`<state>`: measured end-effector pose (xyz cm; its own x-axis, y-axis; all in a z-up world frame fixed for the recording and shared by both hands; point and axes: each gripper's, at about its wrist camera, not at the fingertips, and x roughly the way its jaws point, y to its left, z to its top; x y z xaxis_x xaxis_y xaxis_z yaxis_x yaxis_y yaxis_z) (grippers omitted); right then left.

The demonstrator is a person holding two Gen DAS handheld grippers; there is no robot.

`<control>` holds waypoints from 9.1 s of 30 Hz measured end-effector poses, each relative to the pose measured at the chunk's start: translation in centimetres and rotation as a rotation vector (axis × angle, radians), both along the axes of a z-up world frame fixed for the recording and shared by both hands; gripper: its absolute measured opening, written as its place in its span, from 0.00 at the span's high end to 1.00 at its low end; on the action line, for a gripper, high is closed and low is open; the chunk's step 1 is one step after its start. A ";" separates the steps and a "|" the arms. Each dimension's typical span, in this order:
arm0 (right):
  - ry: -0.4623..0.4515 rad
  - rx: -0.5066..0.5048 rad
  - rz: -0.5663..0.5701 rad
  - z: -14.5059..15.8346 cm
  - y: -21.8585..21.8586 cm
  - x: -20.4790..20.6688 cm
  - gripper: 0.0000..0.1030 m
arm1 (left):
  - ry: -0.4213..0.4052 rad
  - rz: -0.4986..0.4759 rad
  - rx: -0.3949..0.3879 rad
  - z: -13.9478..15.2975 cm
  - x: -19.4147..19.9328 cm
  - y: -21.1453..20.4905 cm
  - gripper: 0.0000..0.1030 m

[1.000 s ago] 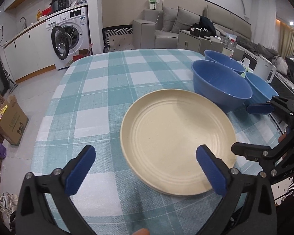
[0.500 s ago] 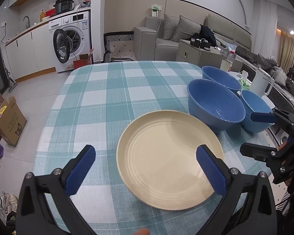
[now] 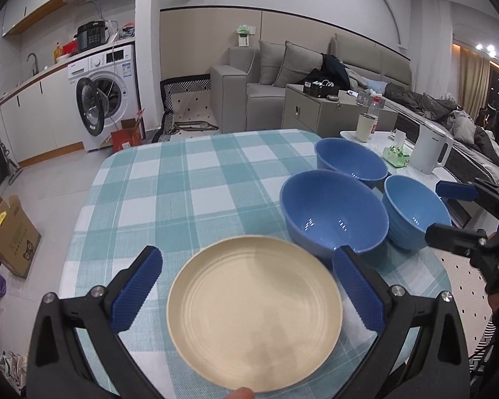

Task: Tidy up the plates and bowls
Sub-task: 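Pull both grippers back from the stacked plates, then move both grippers toward the rim of a blue bowl, then close both grippers on the blue bowl rim, then lift the blue bowl off the cloth with both grippers, then carry the blue bowl past the cream plates with both grippers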

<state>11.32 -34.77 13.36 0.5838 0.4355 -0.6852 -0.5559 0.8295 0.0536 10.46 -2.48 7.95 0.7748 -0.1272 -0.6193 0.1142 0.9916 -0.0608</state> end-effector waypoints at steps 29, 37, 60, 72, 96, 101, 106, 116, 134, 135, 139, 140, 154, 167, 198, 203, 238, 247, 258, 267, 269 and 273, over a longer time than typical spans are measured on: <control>-0.115 0.079 -0.175 8.3 -9.9 4.1 0.01 | -0.076 -0.093 0.011 4.6 6.5 -6.2 0.00; -0.108 0.074 -0.201 8.5 -10.6 5.9 0.01 | -0.050 -0.096 -0.035 4.7 9.3 -6.3 0.00; -0.004 0.055 -0.272 5.3 -11.9 12.9 0.01 | 0.009 -0.113 -0.021 3.1 16.1 -8.3 0.00; 0.051 0.050 -0.294 3.6 -12.2 16.5 0.01 | 0.052 -0.123 -0.018 2.0 19.2 -8.9 0.00; 0.160 0.002 -0.309 -0.9 -12.8 21.3 0.01 | 0.146 -0.160 0.018 -1.5 24.6 -11.5 0.00; 0.191 -0.036 -0.339 -2.2 -13.2 22.5 0.01 | 0.172 -0.175 0.044 -2.5 25.5 -12.4 0.00; 0.225 -0.035 -0.354 -3.6 -13.8 23.6 0.01 | 0.194 -0.186 0.064 -3.4 26.2 -12.9 0.00; 0.274 -0.042 -0.355 -5.6 -13.7 25.1 0.01 | 0.232 -0.205 0.074 -4.7 27.4 -13.5 0.00; 0.341 -0.046 -0.325 -8.4 -12.9 26.7 0.12 | 0.277 -0.272 0.051 -6.1 28.4 -14.8 0.21; 0.346 -0.044 -0.319 -8.5 -12.8 26.7 0.15 | 0.279 -0.277 0.052 -6.2 28.4 -14.9 0.24; 0.365 -0.050 -0.302 -9.2 -12.4 26.8 0.23 | 0.293 -0.297 0.061 -6.6 28.3 -15.4 0.40; 0.367 -0.050 -0.298 -9.3 -12.3 26.7 0.24 | 0.299 -0.301 0.060 -6.7 28.3 -15.4 0.43; 0.374 -0.090 -0.267 -10.4 -11.4 26.2 0.53 | 0.302 -0.338 0.059 -7.0 28.3 -16.1 0.75; 0.334 -0.139 -0.265 -10.5 -10.9 25.9 0.67 | 0.281 -0.342 0.072 -6.8 28.1 -16.4 0.81; 0.227 -0.124 -0.279 -5.9 -10.8 24.0 0.69 | 0.165 -0.325 0.047 -2.3 25.5 -15.6 0.82; 0.197 -0.118 -0.276 -4.4 -10.7 23.0 0.69 | 0.138 -0.320 0.044 -1.1 24.4 -15.1 0.82; 0.063 -0.079 -0.200 1.7 -6.7 14.2 0.69 | 0.003 -0.241 0.050 4.2 15.1 -11.0 0.82; 0.069 -0.072 -0.164 1.3 -5.4 12.2 0.69 | 0.017 -0.209 0.049 3.3 13.3 -9.7 0.82; 0.095 -0.081 -0.128 -0.2 -3.5 11.2 0.69 | 0.038 -0.180 0.041 1.7 12.0 -8.1 0.82; 0.115 -0.093 -0.112 -1.3 -2.7 10.7 0.69 | 0.045 -0.173 0.038 1.0 11.4 -7.3 0.82; 0.118 -0.096 -0.110 -1.5 -2.5 10.5 0.69 | 0.047 -0.173 0.038 0.8 11.3 -7.2 0.82; 0.126 -0.109 -0.107 -1.9 -2.3 10.7 0.69 | 0.054 -0.173 0.039 0.4 11.2 -7.0 0.82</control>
